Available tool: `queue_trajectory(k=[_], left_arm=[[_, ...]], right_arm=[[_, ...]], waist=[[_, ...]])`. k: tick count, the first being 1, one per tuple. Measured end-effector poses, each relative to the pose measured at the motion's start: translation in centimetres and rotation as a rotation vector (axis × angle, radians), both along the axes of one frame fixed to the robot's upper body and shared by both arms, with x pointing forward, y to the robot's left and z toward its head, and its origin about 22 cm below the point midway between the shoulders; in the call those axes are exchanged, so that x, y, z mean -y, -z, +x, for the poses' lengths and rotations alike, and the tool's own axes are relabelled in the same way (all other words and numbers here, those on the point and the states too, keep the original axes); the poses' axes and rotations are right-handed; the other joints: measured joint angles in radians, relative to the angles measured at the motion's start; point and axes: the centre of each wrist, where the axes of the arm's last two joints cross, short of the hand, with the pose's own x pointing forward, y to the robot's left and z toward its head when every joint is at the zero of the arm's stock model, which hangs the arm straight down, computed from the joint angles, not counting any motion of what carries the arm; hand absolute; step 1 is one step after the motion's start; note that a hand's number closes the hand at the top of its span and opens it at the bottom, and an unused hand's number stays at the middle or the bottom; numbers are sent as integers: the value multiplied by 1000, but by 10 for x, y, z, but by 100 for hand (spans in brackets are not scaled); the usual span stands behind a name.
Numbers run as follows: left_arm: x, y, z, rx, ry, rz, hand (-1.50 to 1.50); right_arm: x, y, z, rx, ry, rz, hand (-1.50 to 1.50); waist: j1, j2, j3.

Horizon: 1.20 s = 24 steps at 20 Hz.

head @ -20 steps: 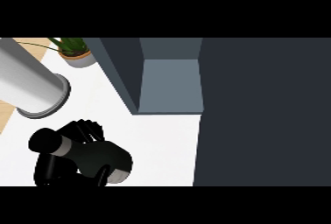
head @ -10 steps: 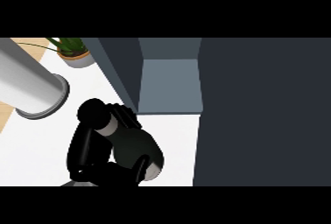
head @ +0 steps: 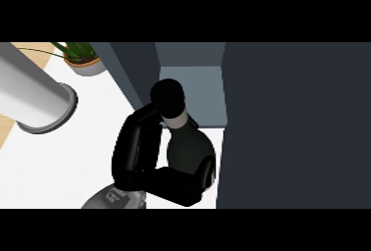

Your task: Pick up the wine, place it into the cabinet and close the cabinet

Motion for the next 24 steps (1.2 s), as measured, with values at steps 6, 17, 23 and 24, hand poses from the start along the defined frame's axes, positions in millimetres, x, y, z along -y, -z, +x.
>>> queue_trajectory(k=[6,17,23,24], left_arm=[[18,-7,19,-11,-46,13,150],[36,0,34,1,-104,39,150],[40,15,45,-29,-129,-1,150],[42,18,47,-28,-134,-6,150]], right_arm=[[9,-2,1,13,25,-25,-150],[9,-2,1,13,9,-27,-150],[7,1,0,10,-4,-21,-150],[6,1,1,10,-11,-17,-150]], waist=[[-3,0,0],[-2,0,0],[-7,2,-1],[-7,2,-1]])
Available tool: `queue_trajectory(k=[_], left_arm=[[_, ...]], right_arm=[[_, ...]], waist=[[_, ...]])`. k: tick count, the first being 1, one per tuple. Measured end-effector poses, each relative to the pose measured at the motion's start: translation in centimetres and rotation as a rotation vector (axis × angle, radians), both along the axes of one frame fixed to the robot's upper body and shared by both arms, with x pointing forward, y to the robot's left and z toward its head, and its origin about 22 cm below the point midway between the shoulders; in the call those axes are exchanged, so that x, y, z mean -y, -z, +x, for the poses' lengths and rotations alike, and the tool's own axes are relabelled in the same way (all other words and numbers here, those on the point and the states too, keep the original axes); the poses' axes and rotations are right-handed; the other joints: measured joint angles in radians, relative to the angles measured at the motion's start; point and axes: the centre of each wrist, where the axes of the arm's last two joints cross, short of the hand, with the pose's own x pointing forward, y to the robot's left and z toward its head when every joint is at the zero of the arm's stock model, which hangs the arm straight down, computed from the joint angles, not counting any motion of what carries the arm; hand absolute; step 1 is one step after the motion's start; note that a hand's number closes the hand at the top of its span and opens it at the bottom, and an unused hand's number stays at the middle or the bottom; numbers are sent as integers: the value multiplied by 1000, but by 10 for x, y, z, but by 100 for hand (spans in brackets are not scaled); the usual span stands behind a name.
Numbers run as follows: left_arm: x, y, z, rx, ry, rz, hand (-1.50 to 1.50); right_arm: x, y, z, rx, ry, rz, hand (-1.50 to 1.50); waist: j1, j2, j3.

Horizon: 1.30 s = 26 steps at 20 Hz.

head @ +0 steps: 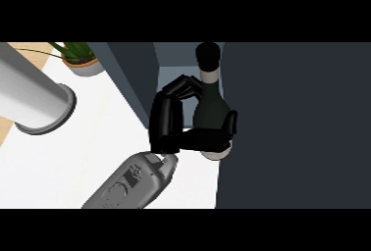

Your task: Pick up the wine, place it into the cabinet and close the cabinet

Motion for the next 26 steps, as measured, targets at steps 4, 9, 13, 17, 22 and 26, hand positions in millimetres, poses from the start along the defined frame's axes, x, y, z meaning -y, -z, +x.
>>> queue_trajectory(k=[4,9,13,17,22,26], left_arm=[[-2,12,4,-8,-14,-2,150],[-3,35,9,-11,-42,58,150],[-2,49,11,-1,-64,106,150],[-8,57,18,12,-92,122,150],[-21,68,27,16,-120,115,150],[-31,73,35,18,-136,108,150]], right_arm=[[-2,-1,1,-5,-7,3,-150],[-2,-4,1,-6,4,4,-150],[-1,-5,2,-2,6,0,-150],[1,-5,2,2,17,2,-150],[-1,-3,2,4,9,12,-150],[0,-7,2,2,12,0,-150]], waist=[[3,0,0],[3,-1,0],[4,-1,0],[4,-1,0],[7,0,0],[8,-1,0]])
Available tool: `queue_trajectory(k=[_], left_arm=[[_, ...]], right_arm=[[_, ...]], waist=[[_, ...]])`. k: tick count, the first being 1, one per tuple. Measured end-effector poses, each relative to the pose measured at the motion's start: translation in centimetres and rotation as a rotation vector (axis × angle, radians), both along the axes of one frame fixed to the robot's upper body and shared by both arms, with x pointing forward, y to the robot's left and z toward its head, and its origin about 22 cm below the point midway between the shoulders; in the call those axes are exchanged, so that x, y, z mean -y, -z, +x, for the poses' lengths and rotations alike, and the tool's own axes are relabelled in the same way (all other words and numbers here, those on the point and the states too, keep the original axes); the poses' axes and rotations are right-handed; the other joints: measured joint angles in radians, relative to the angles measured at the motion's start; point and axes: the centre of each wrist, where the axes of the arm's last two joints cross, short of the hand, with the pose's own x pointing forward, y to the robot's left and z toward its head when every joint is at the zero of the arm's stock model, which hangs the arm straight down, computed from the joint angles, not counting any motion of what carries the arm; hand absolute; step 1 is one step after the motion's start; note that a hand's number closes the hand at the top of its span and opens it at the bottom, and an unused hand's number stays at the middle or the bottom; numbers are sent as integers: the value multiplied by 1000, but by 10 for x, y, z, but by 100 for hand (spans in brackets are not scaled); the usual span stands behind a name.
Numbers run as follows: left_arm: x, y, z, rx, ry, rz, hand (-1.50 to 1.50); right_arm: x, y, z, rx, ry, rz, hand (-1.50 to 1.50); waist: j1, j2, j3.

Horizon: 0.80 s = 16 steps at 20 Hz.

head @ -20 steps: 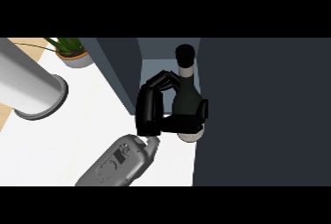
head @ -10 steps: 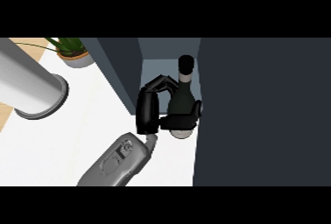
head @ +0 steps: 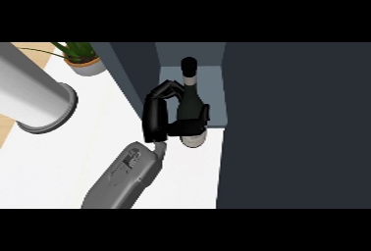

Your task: Pick up the wine, place it into the cabinet and close the cabinet

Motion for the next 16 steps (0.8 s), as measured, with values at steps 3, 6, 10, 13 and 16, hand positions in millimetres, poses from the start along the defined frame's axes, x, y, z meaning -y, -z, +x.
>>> queue_trajectory(k=[3,6,10,13,16], left_arm=[[-4,2,8,-12,-9,-4,150],[-5,3,16,-30,-9,-6,150],[-9,-4,34,-55,3,-18,150],[-11,-2,42,-73,-2,-19,150],[-13,-2,53,-87,-13,1,150]], right_arm=[[-2,5,-2,-9,-16,10,-150],[-3,5,-2,-10,-15,15,-150],[0,3,0,0,-2,9,-150],[-3,5,-1,-7,-15,20,-150],[3,5,-1,-6,1,4,-150]], waist=[[-3,0,0],[-3,0,0],[-5,1,0],[-7,2,0],[-12,2,0]])
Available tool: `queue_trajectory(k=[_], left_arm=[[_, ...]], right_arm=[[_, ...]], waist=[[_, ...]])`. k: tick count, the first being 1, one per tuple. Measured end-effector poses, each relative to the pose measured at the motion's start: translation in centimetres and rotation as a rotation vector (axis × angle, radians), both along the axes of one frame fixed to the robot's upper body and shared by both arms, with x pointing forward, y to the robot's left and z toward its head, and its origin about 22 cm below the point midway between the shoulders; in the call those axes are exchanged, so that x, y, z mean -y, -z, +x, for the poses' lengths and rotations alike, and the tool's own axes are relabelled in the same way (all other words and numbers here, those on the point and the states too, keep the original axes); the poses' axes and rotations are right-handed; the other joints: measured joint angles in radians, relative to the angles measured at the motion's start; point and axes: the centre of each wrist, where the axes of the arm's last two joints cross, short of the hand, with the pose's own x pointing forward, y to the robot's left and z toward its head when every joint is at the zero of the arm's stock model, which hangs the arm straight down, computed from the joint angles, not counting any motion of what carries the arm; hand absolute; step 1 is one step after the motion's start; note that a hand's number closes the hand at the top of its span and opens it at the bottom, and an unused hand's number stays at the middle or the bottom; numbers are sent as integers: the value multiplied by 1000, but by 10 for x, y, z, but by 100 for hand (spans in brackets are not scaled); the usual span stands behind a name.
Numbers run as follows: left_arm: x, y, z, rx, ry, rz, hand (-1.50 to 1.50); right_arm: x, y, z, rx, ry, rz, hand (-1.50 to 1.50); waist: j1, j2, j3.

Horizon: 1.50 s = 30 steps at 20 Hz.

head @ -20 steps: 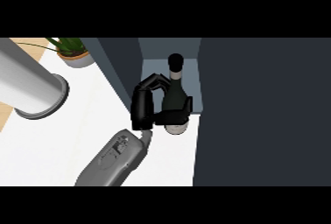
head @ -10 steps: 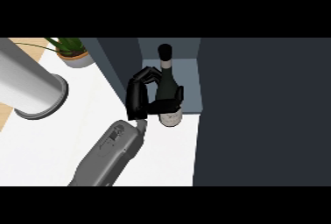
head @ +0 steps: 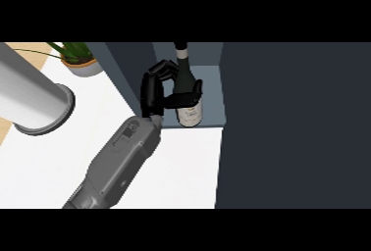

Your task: Pick up the wine, place it into the cabinet and close the cabinet

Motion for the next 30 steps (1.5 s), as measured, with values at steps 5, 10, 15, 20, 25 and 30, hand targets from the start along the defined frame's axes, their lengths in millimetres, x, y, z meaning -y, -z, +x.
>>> queue_trajectory(k=[5,10,15,20,25,30], left_arm=[[1,0,12,-16,-13,18,150],[-4,-3,28,32,-50,59,150],[-4,-4,36,64,-93,90,150],[-4,-8,45,70,-114,99,150],[-8,-9,50,33,-127,43,150],[-10,-7,51,8,-128,-31,150]], right_arm=[[1,0,1,2,-3,-1,-150],[-3,0,2,6,-23,14,-150],[-3,4,1,-1,-31,21,-150],[-7,3,3,12,-51,24,-150],[-7,1,4,11,-50,24,-150],[-9,3,4,14,-63,36,-150]], waist=[[-5,1,0],[-10,4,0],[-13,5,0],[-21,9,-1],[-21,10,-1],[-29,10,1]])
